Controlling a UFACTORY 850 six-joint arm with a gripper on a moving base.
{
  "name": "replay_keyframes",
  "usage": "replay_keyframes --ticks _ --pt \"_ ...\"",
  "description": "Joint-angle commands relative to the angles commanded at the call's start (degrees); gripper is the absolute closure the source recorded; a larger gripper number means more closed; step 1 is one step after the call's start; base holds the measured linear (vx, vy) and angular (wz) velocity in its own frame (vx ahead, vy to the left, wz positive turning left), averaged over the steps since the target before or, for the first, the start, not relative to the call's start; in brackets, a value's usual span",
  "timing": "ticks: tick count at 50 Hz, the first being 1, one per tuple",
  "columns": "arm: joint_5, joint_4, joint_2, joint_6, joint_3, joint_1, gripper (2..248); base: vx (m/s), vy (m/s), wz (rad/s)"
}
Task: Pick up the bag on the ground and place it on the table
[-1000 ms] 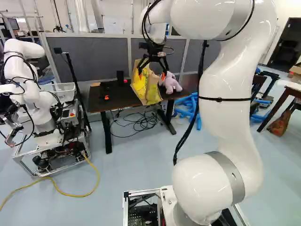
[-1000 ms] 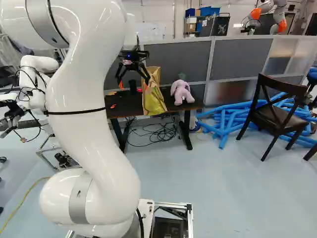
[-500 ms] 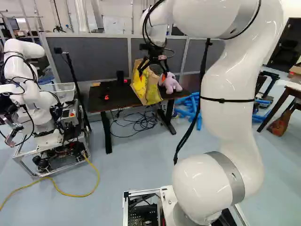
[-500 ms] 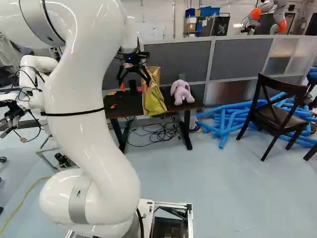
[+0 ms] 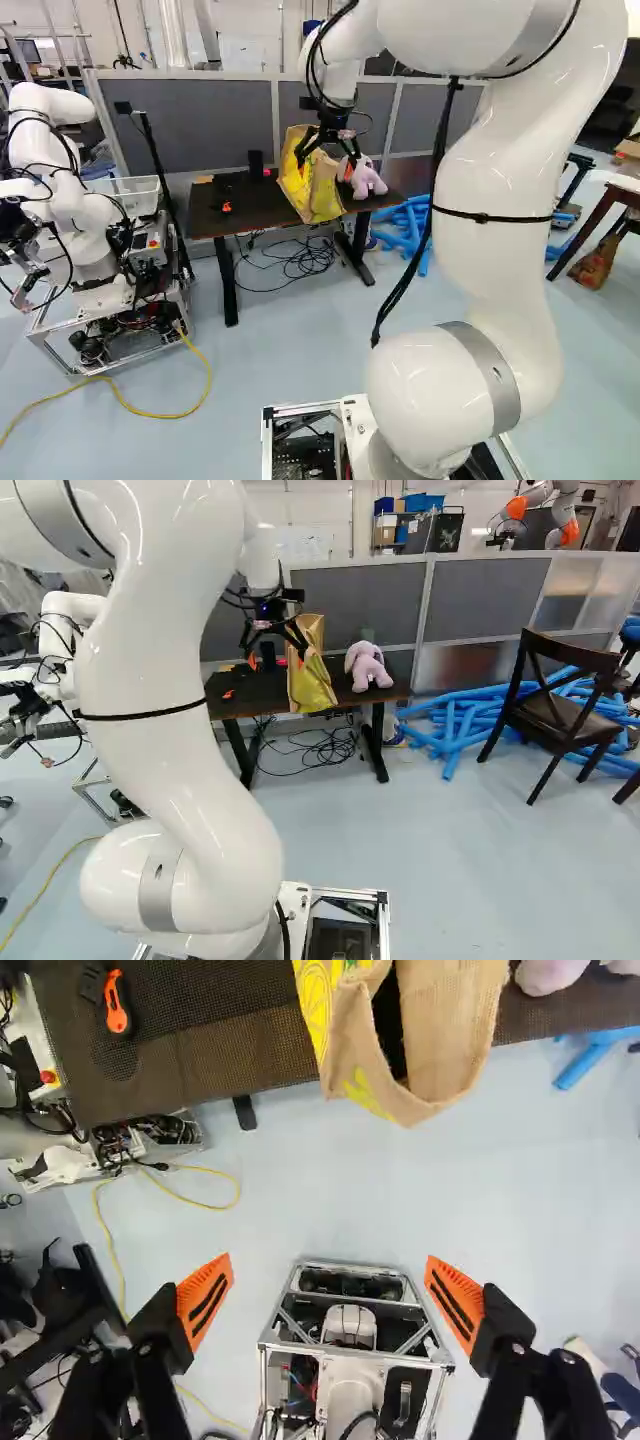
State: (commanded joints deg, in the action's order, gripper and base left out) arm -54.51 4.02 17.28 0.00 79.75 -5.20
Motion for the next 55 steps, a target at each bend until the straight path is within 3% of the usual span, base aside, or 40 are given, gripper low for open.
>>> replay_keyframes --ticks 28,55 --pt "15.6 -0.6 -5.0 0.0 -11.2 0.8 3 0.000 0.000 0.000" --pt "35.6 -1.4 -11.3 0.0 -25.5 1.8 3 0.000 0.000 0.000"
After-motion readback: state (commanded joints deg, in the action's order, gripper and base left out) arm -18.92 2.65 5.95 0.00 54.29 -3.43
